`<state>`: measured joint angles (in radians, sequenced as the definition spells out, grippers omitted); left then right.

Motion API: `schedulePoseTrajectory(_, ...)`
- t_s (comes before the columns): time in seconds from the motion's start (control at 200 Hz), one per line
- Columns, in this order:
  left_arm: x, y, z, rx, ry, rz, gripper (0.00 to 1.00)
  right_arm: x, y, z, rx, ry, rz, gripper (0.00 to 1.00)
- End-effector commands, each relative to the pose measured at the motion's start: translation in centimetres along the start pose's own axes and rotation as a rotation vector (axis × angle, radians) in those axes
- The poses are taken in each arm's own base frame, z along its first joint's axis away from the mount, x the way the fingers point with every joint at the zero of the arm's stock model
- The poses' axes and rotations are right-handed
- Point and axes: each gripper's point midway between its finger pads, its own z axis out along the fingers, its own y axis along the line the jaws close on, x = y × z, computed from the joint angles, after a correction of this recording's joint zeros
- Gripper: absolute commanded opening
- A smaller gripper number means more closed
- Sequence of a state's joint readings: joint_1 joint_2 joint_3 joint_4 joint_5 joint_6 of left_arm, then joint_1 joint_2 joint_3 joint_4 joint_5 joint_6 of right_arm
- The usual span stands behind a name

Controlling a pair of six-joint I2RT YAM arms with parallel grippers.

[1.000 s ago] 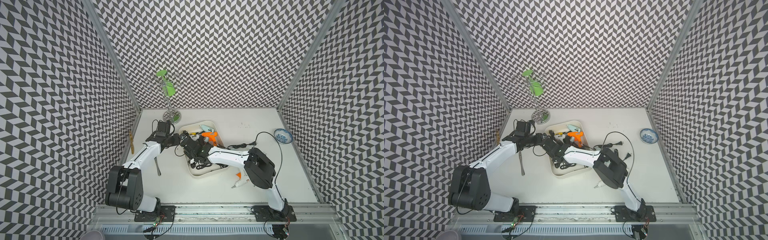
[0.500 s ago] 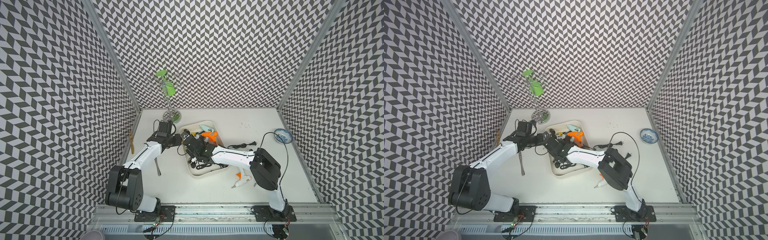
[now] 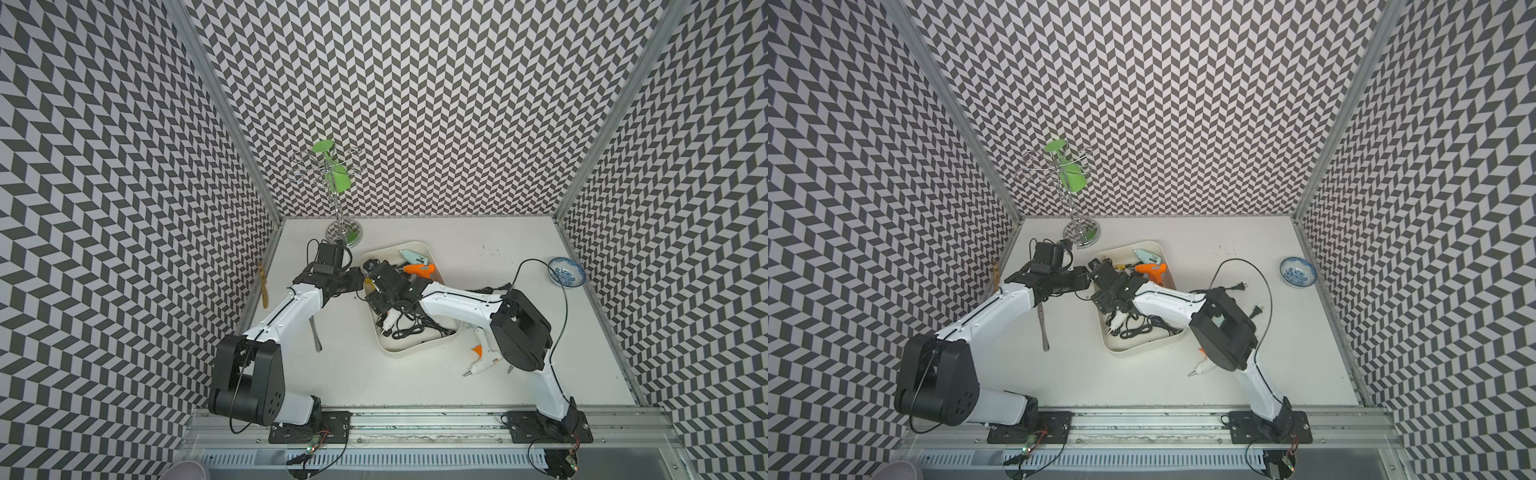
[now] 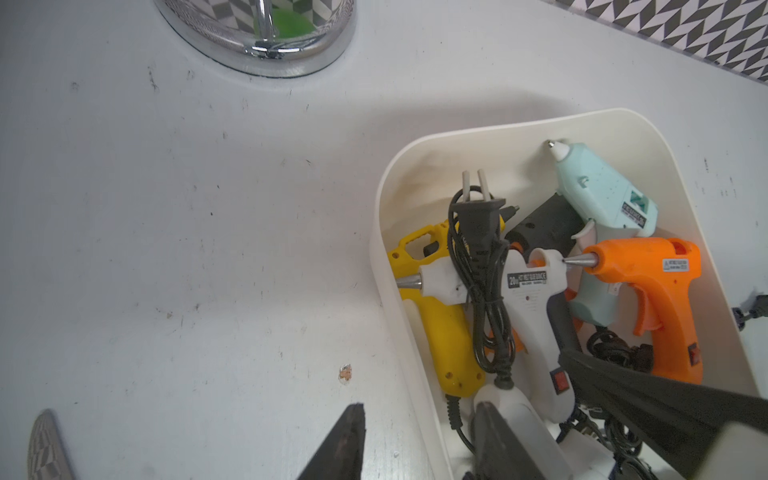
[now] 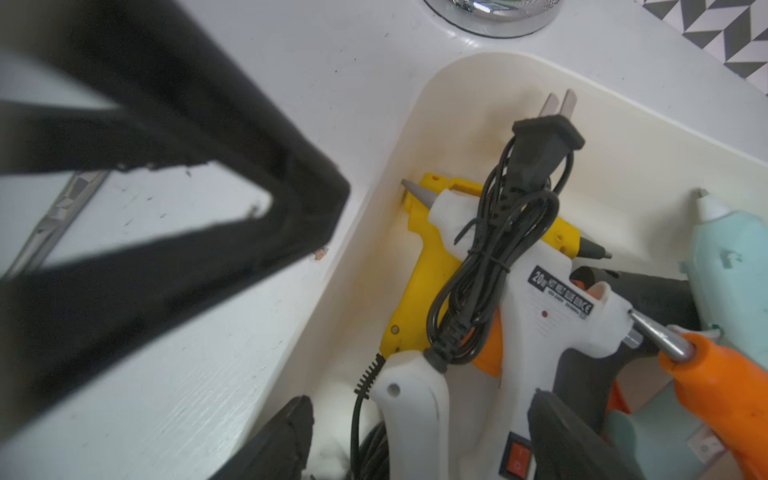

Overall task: Put the hot melt glue gun into the storage box
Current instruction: Place the hot melt adhesive gun in the storage box, then adjust the storage box at the center of the board.

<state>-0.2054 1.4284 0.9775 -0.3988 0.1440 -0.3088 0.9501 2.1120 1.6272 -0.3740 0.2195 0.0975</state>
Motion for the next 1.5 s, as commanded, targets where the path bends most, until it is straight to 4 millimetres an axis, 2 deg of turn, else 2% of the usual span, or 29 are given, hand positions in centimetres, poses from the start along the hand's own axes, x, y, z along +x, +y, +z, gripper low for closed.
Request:
schedulePoseTrajectory(0.0,-0.1,-0.2,-0.8,0.002,-0.02,0.001,0.47,-4.7,-1.0,-5.6,-0.086,-0.138,0.112,0.84)
schedulePoseTrajectory(0.075,0.0,-0.5,-0.9,0.01,-0.02,0.007,0.48,-6.0,-3.1,-8.4,-0.094,-0.182,0.176,0.84)
schedulePoseTrajectory(0.15,0.3,-1.1,-0.7,0.023,-0.013,0.022,0.48,-6.1,-6.8,-10.5,-0.059,-0.196,0.266,0.84)
schedulePoseTrajectory(0.27,1.4,-2.1,0.0,0.036,0.024,0.044,0.48,-3.6,-13.7,-12.4,0.024,-0.134,0.409,0.84)
schedulePoseTrajectory(0.365,2.5,-2.7,0.7,0.045,0.056,0.058,0.48,0.1,-19.0,-13.9,0.131,-0.07,0.536,0.84)
schedulePoseTrajectory(0.446,3.3,-2.9,1.4,0.045,0.082,0.061,0.48,5.0,-23.1,-15.2,0.249,0.002,0.676,0.83)
schedulePoseTrajectory(0.556,4.2,-2.7,2.3,0.037,0.117,0.062,0.48,11.2,-25.5,-16.4,0.3,0.096,0.844,0.81)
schedulePoseTrajectory(0.691,4.7,-2.4,3.2,0.021,0.148,0.076,0.47,15.9,-26.1,-17.7,0.353,0.155,0.94,0.78)
schedulePoseTrajectory(0.801,5.0,-2.0,3.5,0.004,0.167,0.089,0.46,18.2,-25.3,-18.0,0.367,0.199,0.975,0.78)
schedulePoseTrajectory(0.961,5.4,-1.2,3.9,-0.03,0.181,0.107,0.43,22.0,-24.0,-17.6,0.384,0.297,1.002,0.77)
schedulePoseTrajectory(1.081,5.0,0.3,4.3,-0.084,0.183,0.121,0.41,23.8,-23.2,-17.9,0.391,0.334,1.023,0.75)
schedulePoseTrajectory(1.201,4.3,2.1,4.7,-0.097,0.184,0.092,0.35,24.3,-22.1,-18.1,0.361,0.324,1.04,0.7)
schedulePoseTrajectory(1.246,3.9,2.5,4.9,-0.103,0.185,0.087,0.32,24.0,-21.6,-18.1,0.349,0.312,1.02,0.69)
schedulePoseTrajectory(1.412,2.9,2.4,5.9,-0.095,0.188,0.103,0.29,22.3,-18.3,-17.8,0.305,0.314,0.904,0.67)
schedulePoseTrajectory(1.497,2.5,2.4,6.4,-0.101,0.192,0.116,0.26,22.4,-16.4,-17.0,0.285,0.349,0.845,0.67)
